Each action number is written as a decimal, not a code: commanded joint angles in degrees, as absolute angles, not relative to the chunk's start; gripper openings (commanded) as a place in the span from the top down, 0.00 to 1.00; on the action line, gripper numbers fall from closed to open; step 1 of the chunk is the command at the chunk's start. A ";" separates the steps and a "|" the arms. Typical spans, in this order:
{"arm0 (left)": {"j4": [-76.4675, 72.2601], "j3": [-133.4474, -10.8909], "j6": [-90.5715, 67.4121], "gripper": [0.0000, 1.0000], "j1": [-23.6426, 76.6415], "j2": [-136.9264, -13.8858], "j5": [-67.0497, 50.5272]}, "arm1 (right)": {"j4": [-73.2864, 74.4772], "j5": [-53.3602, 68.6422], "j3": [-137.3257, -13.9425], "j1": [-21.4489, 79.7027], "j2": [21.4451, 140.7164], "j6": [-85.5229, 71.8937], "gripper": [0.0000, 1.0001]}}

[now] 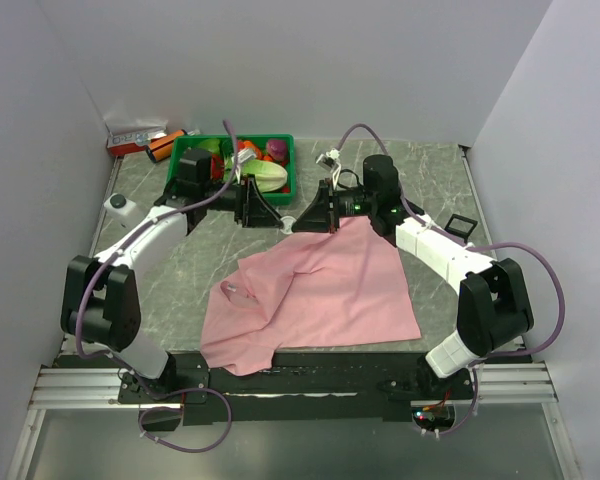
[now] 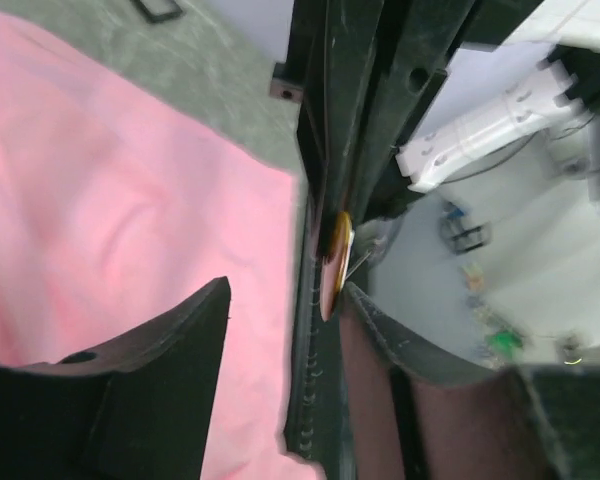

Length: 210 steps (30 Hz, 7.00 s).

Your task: Remove the brooch from the garment

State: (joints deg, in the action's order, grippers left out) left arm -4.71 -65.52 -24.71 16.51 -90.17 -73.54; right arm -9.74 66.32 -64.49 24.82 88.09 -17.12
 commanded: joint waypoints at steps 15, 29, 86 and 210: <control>18.73 -73.13 5.90 0.52 21.53 -86.31 -66.01 | -13.63 66.80 -64.78 25.14 85.70 -21.36 1.00; 5.11 -70.05 -12.04 0.66 21.01 -88.15 -68.12 | -10.29 66.80 -64.86 25.58 84.73 -16.97 1.00; 13.06 -79.44 -17.07 0.99 23.99 -98.09 -53.36 | 23.47 63.81 -82.27 36.12 83.67 31.55 1.00; 42.63 -71.01 29.62 0.01 25.05 -100.63 -42.36 | -1.67 2.82 -51.77 -16.79 96.85 74.88 1.00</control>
